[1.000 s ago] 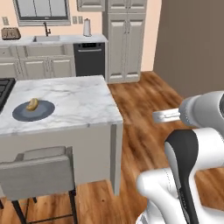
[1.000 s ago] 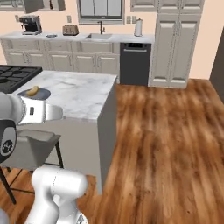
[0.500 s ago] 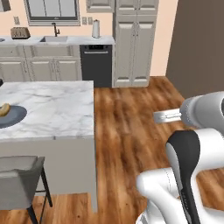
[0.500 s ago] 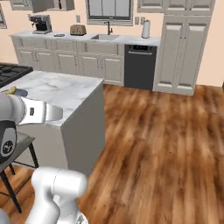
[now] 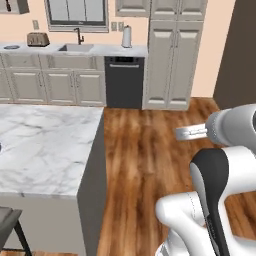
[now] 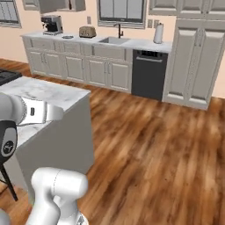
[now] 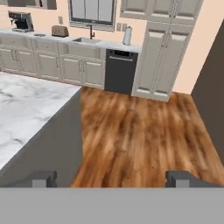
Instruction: Move the hot dog bun to the plate on the dining table and place the condiment next to that plate. Then navigate to the fridge and take the sausage and place it on the plate as well.
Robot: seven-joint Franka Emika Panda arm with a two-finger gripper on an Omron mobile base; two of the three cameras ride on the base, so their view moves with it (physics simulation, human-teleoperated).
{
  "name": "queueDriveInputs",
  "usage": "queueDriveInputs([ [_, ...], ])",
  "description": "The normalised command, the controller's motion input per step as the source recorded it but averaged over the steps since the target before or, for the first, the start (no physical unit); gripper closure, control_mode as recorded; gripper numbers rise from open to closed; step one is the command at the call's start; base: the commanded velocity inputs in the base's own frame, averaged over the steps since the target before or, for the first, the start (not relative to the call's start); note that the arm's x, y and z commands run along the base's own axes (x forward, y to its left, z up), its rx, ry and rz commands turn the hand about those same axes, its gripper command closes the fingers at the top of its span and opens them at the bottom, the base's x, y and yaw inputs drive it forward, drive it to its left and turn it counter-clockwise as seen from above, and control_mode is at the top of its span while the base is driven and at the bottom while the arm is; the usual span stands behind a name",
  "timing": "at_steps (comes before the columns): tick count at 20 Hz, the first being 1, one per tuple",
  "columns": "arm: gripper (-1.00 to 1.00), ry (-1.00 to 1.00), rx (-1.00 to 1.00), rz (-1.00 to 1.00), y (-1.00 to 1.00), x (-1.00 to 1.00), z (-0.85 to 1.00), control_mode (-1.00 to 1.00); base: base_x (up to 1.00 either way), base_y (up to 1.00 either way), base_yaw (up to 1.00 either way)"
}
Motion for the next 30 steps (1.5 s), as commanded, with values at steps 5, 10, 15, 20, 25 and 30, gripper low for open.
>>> queueDriveInputs([
  [5,-1.00,0.00,0.00,0.00,0.00,0.00,0.00,1.00,1.00,-0.79,0.30],
  [10,-1.00,0.00,0.00,0.00,0.00,0.00,0.00,1.00,1.00,-0.76,0.31],
  [15,-1.00,0.00,0.00,0.00,0.00,0.00,0.00,1.00,1.00,-0.76,0.31],
  [20,-1.00,0.00,0.00,0.00,0.00,0.00,0.00,1.00,1.00,-0.75,0.31],
  [25,-1.00,0.00,0.00,0.00,0.00,0.00,0.00,1.00,1.00,-0.75,0.32],
  [30,-1.00,0.00,0.00,0.00,0.00,0.00,0.00,1.00,1.00,-0.73,0.33],
])
